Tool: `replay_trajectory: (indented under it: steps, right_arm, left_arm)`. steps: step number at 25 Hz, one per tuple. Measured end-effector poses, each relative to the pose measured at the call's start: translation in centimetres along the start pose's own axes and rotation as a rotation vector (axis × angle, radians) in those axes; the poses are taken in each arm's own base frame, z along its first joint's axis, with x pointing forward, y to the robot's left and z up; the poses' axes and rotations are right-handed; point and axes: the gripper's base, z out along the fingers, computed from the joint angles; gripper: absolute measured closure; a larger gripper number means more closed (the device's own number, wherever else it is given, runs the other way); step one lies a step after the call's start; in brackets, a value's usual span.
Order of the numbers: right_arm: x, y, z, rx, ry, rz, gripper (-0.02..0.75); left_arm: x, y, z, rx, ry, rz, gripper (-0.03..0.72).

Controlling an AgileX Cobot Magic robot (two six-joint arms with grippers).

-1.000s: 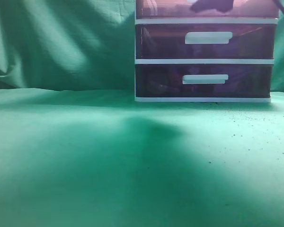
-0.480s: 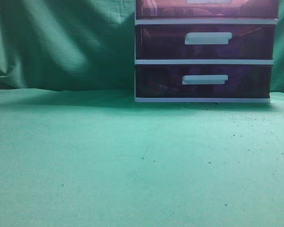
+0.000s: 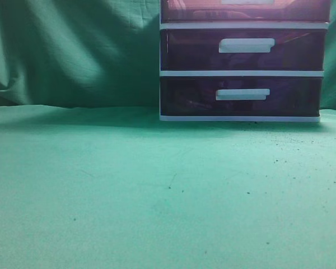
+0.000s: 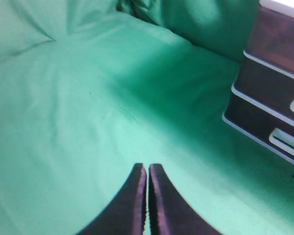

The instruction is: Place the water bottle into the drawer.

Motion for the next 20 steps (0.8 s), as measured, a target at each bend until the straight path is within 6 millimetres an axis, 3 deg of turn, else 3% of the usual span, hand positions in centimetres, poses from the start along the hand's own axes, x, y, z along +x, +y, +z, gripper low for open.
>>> replay_trajectory:
  steps: [4, 9, 20]
  right_arm:
    - [2.8, 0.7, -2.4, -0.048, -0.125, -0.008, 0.738]
    - [6.4, 1.1, -4.3, -0.065, -0.256, -0.036, 0.738]
    - [14.1, 1.8, -4.7, -0.124, -0.313, 0.011, 0.738]
  left_arm:
    - [3.2, -0.4, -0.7, 0.047, -0.021, -0.060, 0.624]
    - [5.6, -0.9, -0.5, 0.103, -0.032, -0.131, 0.624]
    - [9.1, -1.3, 1.3, 0.107, 0.089, -0.184, 0.624]
